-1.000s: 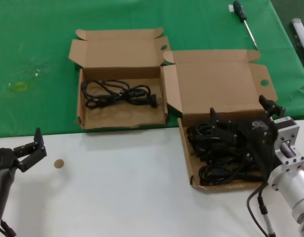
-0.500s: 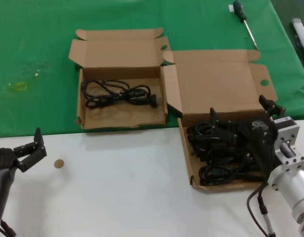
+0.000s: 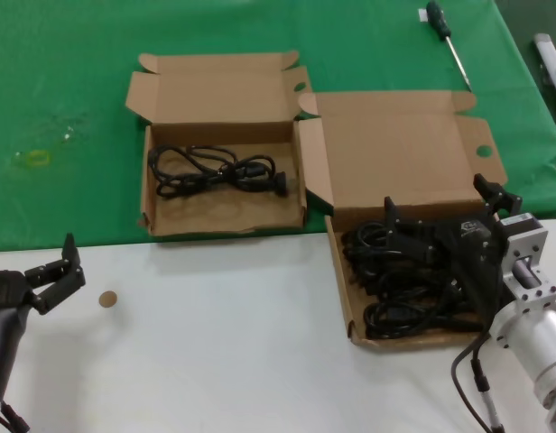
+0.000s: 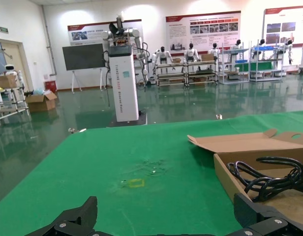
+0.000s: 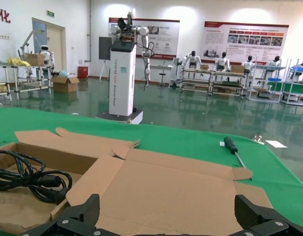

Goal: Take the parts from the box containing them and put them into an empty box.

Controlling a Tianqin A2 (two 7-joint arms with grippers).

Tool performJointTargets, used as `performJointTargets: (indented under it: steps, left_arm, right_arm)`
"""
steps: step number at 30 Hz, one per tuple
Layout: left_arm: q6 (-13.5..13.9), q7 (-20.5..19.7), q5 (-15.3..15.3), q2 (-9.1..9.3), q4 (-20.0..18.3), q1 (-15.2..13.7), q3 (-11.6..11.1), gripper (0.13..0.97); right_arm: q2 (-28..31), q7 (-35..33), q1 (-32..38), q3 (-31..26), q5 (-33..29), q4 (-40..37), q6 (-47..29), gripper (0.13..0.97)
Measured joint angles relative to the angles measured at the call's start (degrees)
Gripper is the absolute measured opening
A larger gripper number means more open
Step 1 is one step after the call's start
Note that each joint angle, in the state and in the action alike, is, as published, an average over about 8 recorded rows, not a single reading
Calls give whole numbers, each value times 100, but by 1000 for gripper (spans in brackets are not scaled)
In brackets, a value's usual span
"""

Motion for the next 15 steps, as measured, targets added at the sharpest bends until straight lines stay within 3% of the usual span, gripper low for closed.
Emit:
performJointTargets:
  steps: [15]
  left_arm:
    - [0,0,0,0,0,0,0,966]
  right_arm:
    - [0,0,0,0,0,0,0,966]
